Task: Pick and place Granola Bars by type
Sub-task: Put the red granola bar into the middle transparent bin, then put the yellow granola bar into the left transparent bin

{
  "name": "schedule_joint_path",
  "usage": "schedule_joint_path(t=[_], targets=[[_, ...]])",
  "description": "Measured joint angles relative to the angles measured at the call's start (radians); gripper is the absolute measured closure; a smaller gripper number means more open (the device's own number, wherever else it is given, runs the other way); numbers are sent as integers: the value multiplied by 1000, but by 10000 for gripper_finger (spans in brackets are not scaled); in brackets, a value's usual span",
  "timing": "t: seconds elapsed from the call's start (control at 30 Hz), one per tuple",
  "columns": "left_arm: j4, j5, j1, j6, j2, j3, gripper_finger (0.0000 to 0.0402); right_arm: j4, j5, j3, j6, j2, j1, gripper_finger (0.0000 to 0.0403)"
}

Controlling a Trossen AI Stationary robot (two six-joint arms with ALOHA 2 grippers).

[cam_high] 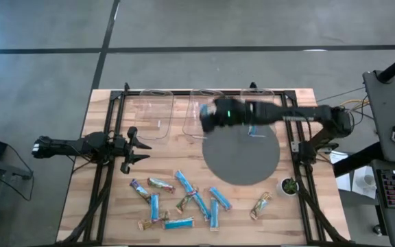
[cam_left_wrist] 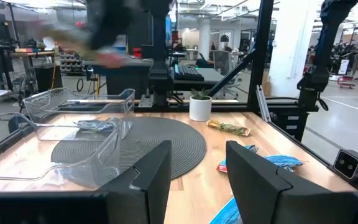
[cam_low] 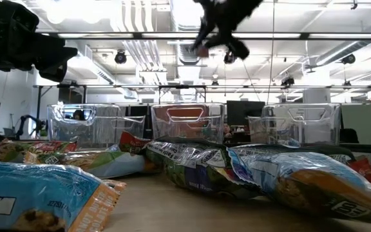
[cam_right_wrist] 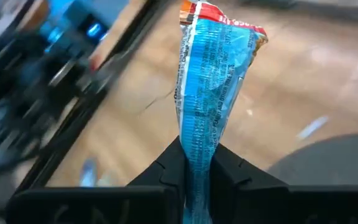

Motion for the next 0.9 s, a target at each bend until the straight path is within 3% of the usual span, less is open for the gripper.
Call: schedule_joint_path(t=[0.13,0.23,0.4,0.57,0.7,0.9], targets=[[0,0,0,0,0,0,266,1,-172,-1,14,65,-132,336],[0,0,0,0,0,0,266,4,-267,-1,39,113,-168,295],[0,0,0,0,0,0,266,17,-265,-2,-13,122,-170,226],[0,0,0,0,0,0,266,13,-264,-2,-164,65,-167,177],[0,0,0,0,0,0,266,4,-263,-2,-305,-1,-151,154],[0,0,0,0,0,0,266,-28,-254,-2,-347,-76,-134,145]])
